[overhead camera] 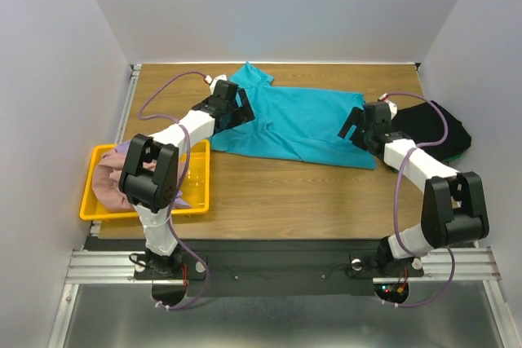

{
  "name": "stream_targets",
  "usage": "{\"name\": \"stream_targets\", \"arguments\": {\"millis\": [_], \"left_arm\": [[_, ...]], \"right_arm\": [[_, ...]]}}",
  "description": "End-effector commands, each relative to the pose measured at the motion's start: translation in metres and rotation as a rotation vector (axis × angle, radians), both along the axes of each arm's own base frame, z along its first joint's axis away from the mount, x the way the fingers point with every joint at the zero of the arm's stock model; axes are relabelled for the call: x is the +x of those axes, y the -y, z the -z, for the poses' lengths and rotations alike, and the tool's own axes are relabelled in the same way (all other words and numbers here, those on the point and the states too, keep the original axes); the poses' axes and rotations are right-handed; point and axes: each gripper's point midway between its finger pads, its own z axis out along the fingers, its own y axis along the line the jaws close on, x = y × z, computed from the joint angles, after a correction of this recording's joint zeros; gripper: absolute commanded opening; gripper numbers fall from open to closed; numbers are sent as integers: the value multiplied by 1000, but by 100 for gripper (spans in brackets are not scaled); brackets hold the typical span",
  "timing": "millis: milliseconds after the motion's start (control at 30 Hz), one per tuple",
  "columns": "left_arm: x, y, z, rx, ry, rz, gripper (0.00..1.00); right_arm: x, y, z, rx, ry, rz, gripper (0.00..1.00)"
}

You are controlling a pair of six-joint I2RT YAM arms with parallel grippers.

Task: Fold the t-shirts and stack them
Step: Fold the tshirt

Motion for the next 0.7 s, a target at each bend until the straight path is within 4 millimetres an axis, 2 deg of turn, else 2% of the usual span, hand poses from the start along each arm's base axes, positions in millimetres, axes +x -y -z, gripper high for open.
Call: {"name": "stream_targets", "arguments": {"millis": [0,67,200,233,300,367,400,433,467,500,533,567,600,667], "left_arm": [[-6,12,8,-61,-1,14,98],[-12,11,26,-52,-42,15,98],[-32,5,54,-50,-104,-4,98],[-43,1,66,-46,-135,-8,99],[-61,-1,82,-40,-182,-13,98],[-75,0,85,-46,-203,-5,98],[-92,-1,96,-26,-232,-1,98],[-99,1,90,-46,-229,-10,99],[-108,4,90,-56,-238,-9,98],[-115,5,90,-62,-239,-10,99],[-131,6,96,-42,-256,-2,98],[-137,6,92,-48,-256,-12,99],[-149,2,97,-31,-277,-25,98],[-163,2,99,-19,-298,-36,98]], "right_arm": [[3,-39,16,107,-6,-178,100],[2,-41,28,120,-33,-177,100],[-6,-30,52,96,-87,-106,100],[-13,-26,59,95,-105,-80,100],[-20,-23,61,94,-110,-57,100],[-36,-20,69,102,-143,-35,100],[-42,-18,70,99,-151,-24,100],[-46,-17,64,113,-140,-5,100],[-59,-14,70,109,-173,4,100],[-64,-13,69,111,-176,9,100],[-70,-9,69,103,-183,27,100],[-74,-8,64,107,-170,40,100],[-89,-4,72,97,-208,46,100],[-105,1,76,87,-239,67,100]]}}
